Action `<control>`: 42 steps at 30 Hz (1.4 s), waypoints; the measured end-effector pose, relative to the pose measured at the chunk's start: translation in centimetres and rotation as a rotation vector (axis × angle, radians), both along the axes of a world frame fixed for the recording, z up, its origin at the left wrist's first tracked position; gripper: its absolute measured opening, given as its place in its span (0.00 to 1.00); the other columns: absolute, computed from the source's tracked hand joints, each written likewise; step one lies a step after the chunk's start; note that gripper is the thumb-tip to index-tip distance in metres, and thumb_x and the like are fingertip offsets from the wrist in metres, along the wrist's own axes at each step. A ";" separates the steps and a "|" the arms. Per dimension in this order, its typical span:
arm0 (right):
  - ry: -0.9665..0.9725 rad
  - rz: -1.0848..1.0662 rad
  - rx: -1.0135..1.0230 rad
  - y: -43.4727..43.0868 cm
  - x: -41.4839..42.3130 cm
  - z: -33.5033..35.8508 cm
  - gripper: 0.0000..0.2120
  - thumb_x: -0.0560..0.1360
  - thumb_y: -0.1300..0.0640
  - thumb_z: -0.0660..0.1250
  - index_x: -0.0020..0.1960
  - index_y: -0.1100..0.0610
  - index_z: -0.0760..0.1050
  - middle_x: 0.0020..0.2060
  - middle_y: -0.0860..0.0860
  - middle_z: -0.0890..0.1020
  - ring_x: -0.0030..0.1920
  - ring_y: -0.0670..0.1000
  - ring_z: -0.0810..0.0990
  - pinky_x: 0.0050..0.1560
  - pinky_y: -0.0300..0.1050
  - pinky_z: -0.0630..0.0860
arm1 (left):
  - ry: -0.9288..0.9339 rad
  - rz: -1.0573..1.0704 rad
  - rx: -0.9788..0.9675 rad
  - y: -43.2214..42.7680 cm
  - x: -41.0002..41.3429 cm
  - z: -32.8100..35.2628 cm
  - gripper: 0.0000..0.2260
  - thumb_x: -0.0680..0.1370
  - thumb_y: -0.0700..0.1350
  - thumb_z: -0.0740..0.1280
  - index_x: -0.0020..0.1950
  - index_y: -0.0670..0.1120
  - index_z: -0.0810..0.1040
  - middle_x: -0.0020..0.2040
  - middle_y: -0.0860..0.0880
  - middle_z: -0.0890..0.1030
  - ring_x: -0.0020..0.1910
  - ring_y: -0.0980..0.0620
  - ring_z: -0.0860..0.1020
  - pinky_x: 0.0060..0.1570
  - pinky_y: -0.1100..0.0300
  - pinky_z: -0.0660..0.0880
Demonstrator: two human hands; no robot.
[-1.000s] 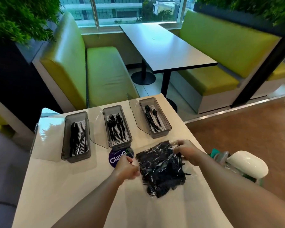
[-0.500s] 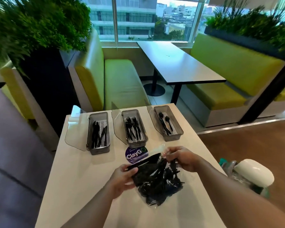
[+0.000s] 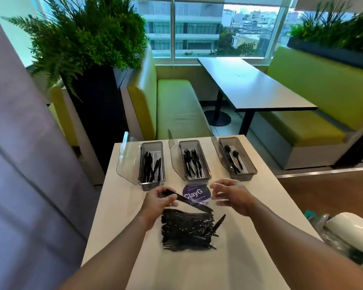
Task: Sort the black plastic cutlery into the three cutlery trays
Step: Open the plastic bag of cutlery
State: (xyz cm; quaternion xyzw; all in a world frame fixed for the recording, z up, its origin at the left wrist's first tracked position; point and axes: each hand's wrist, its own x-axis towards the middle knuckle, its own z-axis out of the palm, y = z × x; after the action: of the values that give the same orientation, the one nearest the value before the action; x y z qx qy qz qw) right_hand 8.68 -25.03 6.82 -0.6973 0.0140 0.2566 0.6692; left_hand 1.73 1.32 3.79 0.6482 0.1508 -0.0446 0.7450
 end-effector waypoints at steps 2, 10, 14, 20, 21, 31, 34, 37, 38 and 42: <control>0.001 -0.022 0.004 0.7 0.2 -0.2 0.15 0.76 0.56 0.73 0.56 0.66 0.79 0.41 0.58 0.83 0.39 0.54 0.83 0.39 0.48 0.78 | 0.008 -0.002 0.001 0.4 -0.2 0.4 0.01 0.77 0.39 0.73 0.47 0.42 0.82 0.42 0.43 0.84 0.40 0.46 0.84 0.35 0.55 0.80; -0.082 -0.171 -0.323 2.9 1.3 -0.9 0.07 0.76 0.61 0.74 0.42 0.63 0.79 0.29 0.57 0.80 0.27 0.55 0.77 0.29 0.45 0.75 | 0.014 -0.032 0.129 0.6 -0.2 1.8 0.12 0.83 0.47 0.64 0.48 0.39 0.80 0.45 0.42 0.87 0.40 0.42 0.86 0.34 0.55 0.79; -0.336 -0.251 -0.664 3.6 1.9 -0.3 0.05 0.77 0.59 0.72 0.51 0.56 0.78 0.44 0.52 0.83 0.43 0.53 0.83 0.41 0.47 0.78 | 0.025 -0.042 0.171 0.2 0.2 2.1 0.12 0.84 0.46 0.62 0.50 0.38 0.78 0.44 0.42 0.87 0.40 0.40 0.86 0.32 0.56 0.78; -0.925 -0.093 -0.521 6.8 0.2 3.7 0.04 0.79 0.56 0.70 0.49 0.56 0.79 0.42 0.47 0.80 0.42 0.45 0.79 0.43 0.36 0.77 | 0.067 -0.021 0.194 0.0 0.6 2.0 0.10 0.85 0.44 0.60 0.48 0.41 0.75 0.42 0.41 0.87 0.38 0.40 0.86 0.31 0.55 0.79; -0.922 0.015 -0.508 7.4 -0.1 4.3 0.06 0.80 0.55 0.69 0.47 0.57 0.79 0.40 0.48 0.81 0.39 0.45 0.79 0.40 0.36 0.78 | 0.070 -0.019 0.193 0.0 0.6 2.0 0.10 0.85 0.44 0.60 0.48 0.41 0.75 0.41 0.42 0.87 0.37 0.41 0.86 0.31 0.55 0.79; -0.423 0.690 -0.858 9.7 -0.6 3.1 0.05 0.81 0.62 0.65 0.53 0.60 0.80 0.42 0.55 0.86 0.30 0.49 0.83 0.32 0.40 0.80 | 0.064 0.015 0.216 0.8 0.5 2.2 0.11 0.85 0.44 0.60 0.55 0.36 0.77 0.41 0.41 0.87 0.37 0.39 0.86 0.30 0.53 0.80; -0.443 0.789 -0.936 10.1 -0.7 3.0 0.07 0.77 0.61 0.71 0.54 0.60 0.82 0.44 0.54 0.86 0.32 0.48 0.81 0.31 0.37 0.77 | 0.057 0.001 0.253 0.8 0.6 2.3 0.12 0.85 0.45 0.60 0.53 0.36 0.77 0.42 0.42 0.87 0.39 0.40 0.87 0.33 0.52 0.80; -0.480 0.847 -0.994 10.8 -1.1 2.9 0.10 0.72 0.54 0.77 0.49 0.59 0.84 0.42 0.52 0.86 0.36 0.49 0.82 0.38 0.39 0.78 | 0.042 -0.009 0.274 0.6 0.7 2.4 0.12 0.85 0.45 0.60 0.51 0.37 0.77 0.42 0.42 0.87 0.40 0.43 0.87 0.32 0.53 0.80; -0.491 0.852 -1.003 11.0 -1.2 3.0 0.11 0.71 0.52 0.78 0.48 0.59 0.84 0.42 0.52 0.86 0.38 0.50 0.82 0.42 0.42 0.80 | 0.031 -0.007 0.279 0.5 0.7 2.5 0.12 0.85 0.45 0.61 0.51 0.38 0.77 0.42 0.43 0.87 0.40 0.44 0.87 0.32 0.53 0.79; -0.502 0.929 -1.021 11.5 -1.8 2.9 0.24 0.70 0.48 0.78 0.60 0.59 0.82 0.53 0.52 0.86 0.53 0.54 0.83 0.57 0.50 0.79 | -0.022 -0.018 0.298 -0.3 0.8 3.1 0.11 0.84 0.45 0.61 0.48 0.40 0.77 0.44 0.43 0.87 0.42 0.46 0.87 0.31 0.55 0.78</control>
State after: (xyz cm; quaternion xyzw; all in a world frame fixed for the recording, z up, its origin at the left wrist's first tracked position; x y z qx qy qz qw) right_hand 6.92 -13.50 9.71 -0.8939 -0.3189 0.3080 0.0663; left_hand 2.52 1.05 6.86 0.7534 0.1415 -0.0212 0.6418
